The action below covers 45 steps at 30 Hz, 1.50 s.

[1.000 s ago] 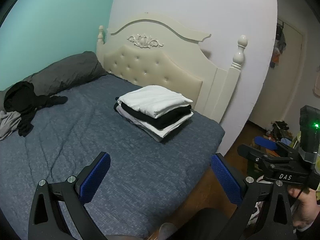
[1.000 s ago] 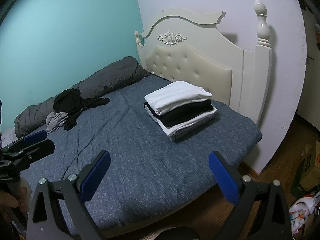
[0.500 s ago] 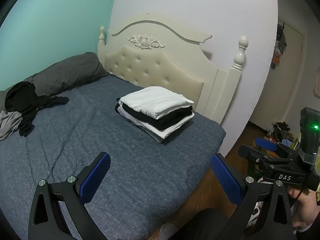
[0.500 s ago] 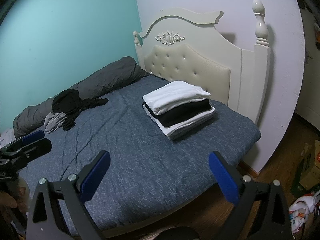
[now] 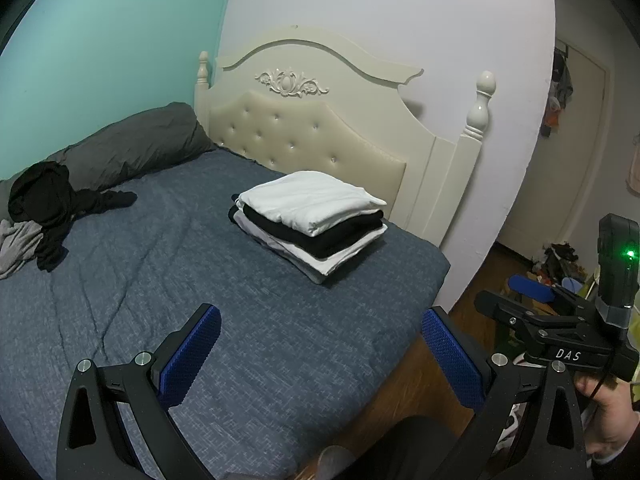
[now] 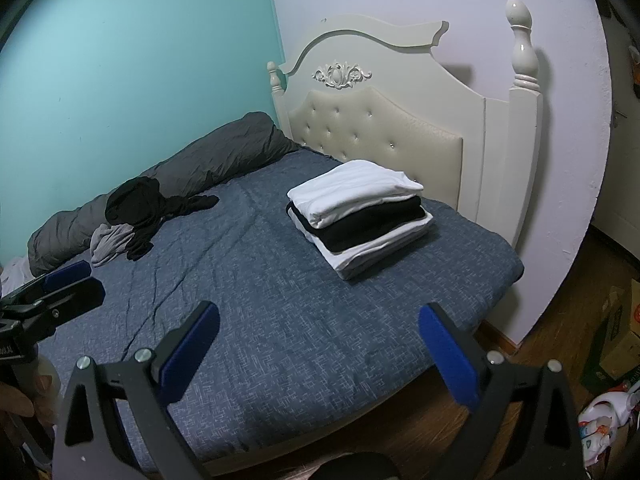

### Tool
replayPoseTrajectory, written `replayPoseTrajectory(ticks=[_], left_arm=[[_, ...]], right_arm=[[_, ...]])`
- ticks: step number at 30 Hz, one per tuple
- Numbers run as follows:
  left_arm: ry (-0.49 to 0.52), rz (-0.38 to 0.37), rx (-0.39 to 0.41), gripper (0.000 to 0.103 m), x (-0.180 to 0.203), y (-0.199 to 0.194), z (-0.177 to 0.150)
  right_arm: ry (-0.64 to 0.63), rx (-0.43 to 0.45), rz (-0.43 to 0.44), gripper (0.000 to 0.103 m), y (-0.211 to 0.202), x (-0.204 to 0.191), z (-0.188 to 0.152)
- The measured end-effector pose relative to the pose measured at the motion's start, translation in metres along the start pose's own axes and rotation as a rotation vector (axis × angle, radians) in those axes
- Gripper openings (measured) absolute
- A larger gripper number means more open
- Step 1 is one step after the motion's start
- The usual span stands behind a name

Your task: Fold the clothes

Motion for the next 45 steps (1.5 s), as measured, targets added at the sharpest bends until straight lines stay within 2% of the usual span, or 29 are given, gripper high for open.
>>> replayPoseTrajectory(ticks=[45], left_arm=[[-0.004,0.028,-0.014,0.103,-0.0057,0.0032,-0.0035]], right_arm=[[0.013,-0.005,-0.02,0.103,-0.0019,0.0041,-0.0026]])
Point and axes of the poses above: each gripper's, at about its wrist camera, not at the fingertips, and y roughly the way its jaws point, x to its right, z to its top, the point moved 5 cm from there along y, roughly the way its jaws point, and after that the axes turned 3 degrees about -y, right-handed, at the moved point
